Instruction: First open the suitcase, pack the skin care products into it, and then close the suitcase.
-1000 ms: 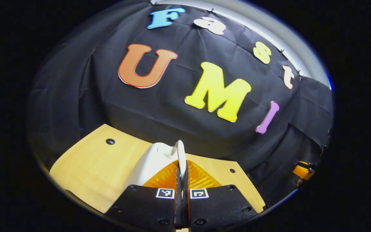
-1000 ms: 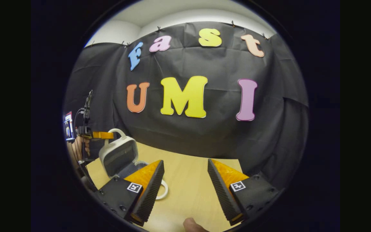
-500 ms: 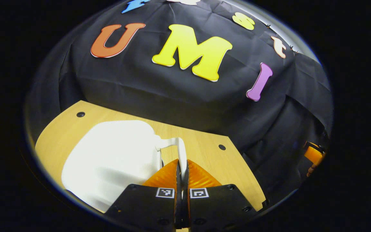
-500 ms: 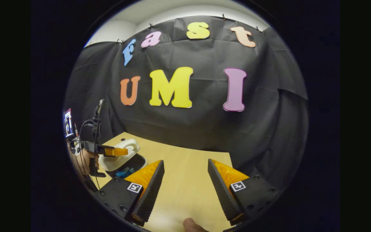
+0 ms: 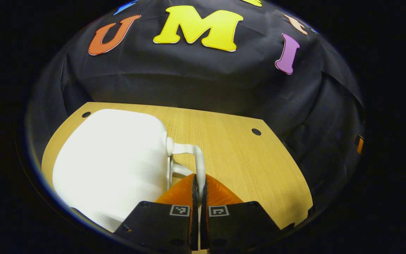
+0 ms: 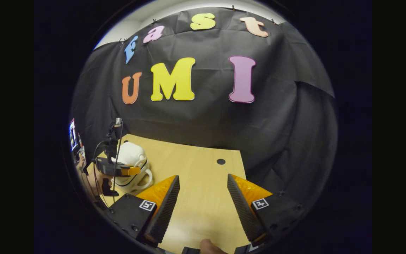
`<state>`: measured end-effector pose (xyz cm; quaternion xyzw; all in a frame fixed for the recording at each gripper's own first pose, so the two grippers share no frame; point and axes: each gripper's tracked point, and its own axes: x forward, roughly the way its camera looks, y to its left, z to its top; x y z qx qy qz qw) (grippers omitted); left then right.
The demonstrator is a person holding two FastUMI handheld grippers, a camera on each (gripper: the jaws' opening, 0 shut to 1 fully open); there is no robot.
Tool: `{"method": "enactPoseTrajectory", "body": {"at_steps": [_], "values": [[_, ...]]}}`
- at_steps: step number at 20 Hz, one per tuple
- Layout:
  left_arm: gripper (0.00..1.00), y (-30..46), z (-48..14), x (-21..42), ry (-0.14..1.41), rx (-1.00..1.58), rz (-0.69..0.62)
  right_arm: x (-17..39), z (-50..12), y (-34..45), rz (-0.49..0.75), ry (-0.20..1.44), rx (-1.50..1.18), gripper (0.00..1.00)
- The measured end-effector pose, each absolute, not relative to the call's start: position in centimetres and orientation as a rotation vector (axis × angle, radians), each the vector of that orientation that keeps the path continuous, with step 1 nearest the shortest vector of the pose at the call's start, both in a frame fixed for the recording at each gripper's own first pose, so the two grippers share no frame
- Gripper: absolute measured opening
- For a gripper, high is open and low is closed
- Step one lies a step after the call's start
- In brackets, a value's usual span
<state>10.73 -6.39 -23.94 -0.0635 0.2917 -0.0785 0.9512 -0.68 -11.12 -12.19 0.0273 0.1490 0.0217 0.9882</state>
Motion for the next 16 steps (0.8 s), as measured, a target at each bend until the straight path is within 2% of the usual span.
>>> {"method": "enactPoseTrajectory", "body": {"at_steps": [3, 5, 6, 7, 8, 9, 10, 12, 16], "values": [[0.12, -7.2, -24.6, 10.6, 0.621, -0.155, -0.175, -0.7, -12.0, -10.5, 0.030, 0.302, 0.069, 0.80], [0.28, -7.7, -23.9, 10.3, 0.623, -0.202, -0.165, -0.5, -11.5, -9.8, 0.020, 0.292, 0.067, 0.79], [0.33, -7.4, -23.2, 10.3, 0.619, -0.209, -0.146, -0.3, -11.0, -9.2, 0.019, 0.285, 0.067, 0.81], [0.53, -7.3, -22.5, 10.1, 0.615, -0.204, -0.133, -0.1, -10.6, -8.6, 0.014, 0.275, 0.064, 0.81], [0.51, -7.0, -21.4, 10.0, 0.605, -0.193, -0.121, 0.1, -10.0, -8.0, 0.006, 0.265, 0.060, 0.81], [0.79, -6.7, -20.0, 9.7, 0.586, -0.182, -0.113, 0.5, -9.5, -7.3, 0.001, 0.256, 0.056, 0.81], [0.82, -6.2, -18.4, 9.7, 0.560, -0.166, -0.105, 0.9, -8.8, -6.5, -0.003, 0.244, 0.053, 0.81], [1.00, -4.6, -14.7, 9.4, 0.490, -0.112, -0.077, 1.9, -7.1, -4.9, -0.014, 0.211, 0.047, 0.81], [1.00, -1.3, -6.5, 7.4, 0.319, -0.042, -0.047, 3.6, -3.4, -1.3, -0.033, 0.140, 0.052, 0.81]]}}
